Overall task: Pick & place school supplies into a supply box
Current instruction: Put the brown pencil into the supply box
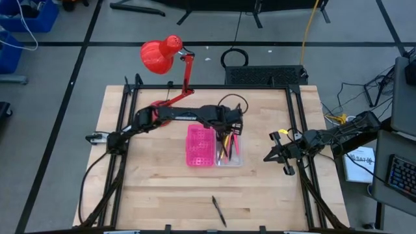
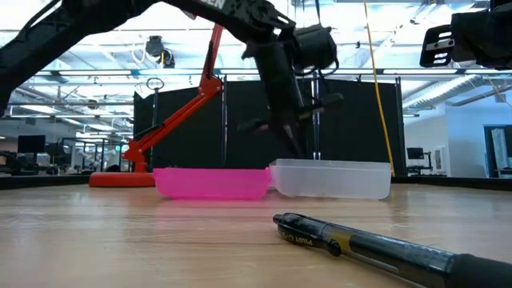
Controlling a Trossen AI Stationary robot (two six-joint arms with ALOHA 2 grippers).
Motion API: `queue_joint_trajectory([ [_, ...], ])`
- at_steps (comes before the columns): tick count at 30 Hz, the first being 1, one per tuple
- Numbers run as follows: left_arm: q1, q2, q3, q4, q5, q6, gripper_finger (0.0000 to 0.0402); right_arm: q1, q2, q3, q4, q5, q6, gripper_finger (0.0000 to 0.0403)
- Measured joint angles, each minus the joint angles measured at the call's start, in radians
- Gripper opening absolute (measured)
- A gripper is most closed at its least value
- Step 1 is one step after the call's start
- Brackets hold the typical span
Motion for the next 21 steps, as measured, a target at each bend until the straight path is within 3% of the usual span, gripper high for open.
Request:
queue_joint_trajectory([
  [11,-0.011,0.052,0.001,-0.003,0.006,0.012,0.0036,0.0,0.0,0.0,0.0,0.0,0.0,0.0],
  [21,-0.019,0.008,0.003,-0.012,-0.017,0.081,0.014,0.0,0.0,0.0,-0.003,0.0,0.0,0.0],
])
